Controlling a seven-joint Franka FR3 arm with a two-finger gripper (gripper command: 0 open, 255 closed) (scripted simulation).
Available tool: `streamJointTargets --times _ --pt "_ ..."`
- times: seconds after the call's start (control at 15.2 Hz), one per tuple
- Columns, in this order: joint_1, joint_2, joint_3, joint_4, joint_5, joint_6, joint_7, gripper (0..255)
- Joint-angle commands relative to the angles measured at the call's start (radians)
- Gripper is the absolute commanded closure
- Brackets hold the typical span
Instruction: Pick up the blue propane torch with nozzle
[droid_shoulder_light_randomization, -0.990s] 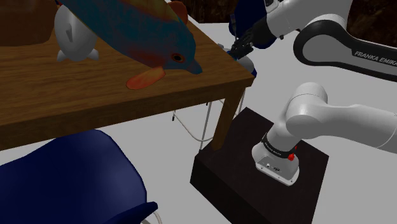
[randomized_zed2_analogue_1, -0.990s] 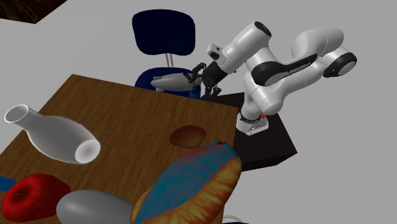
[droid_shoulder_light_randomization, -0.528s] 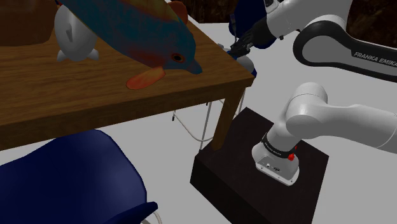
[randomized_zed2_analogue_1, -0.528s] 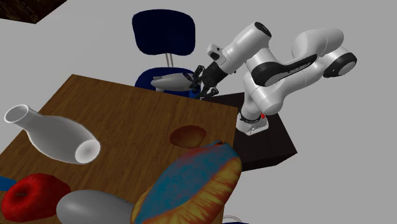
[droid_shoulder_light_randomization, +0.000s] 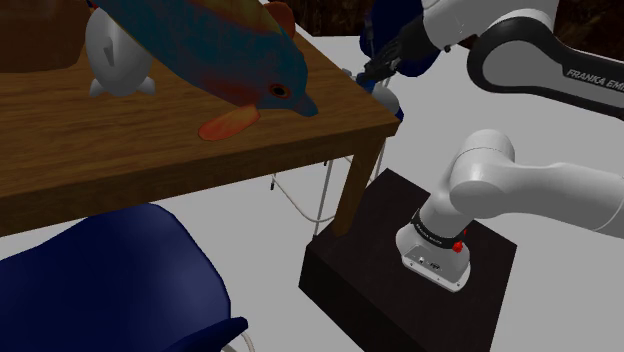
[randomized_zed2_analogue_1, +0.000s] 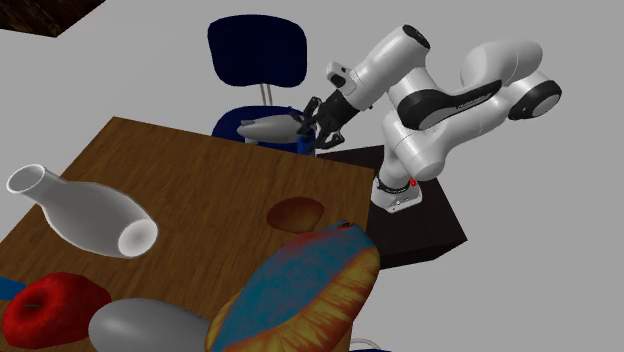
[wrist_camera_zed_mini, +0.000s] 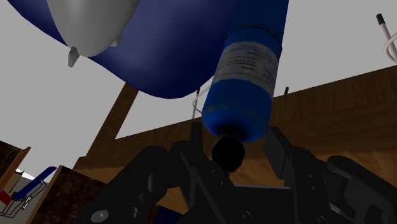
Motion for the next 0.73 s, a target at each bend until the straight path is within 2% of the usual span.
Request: streamJointTargets --times 0.0,0.66 --pt "0.005 0.01 0.005 0.031 0.004 -0.021 0.001 255" --pt "0.02 0.072 0.02 0.174 0.02 -0.101 0.001 255"
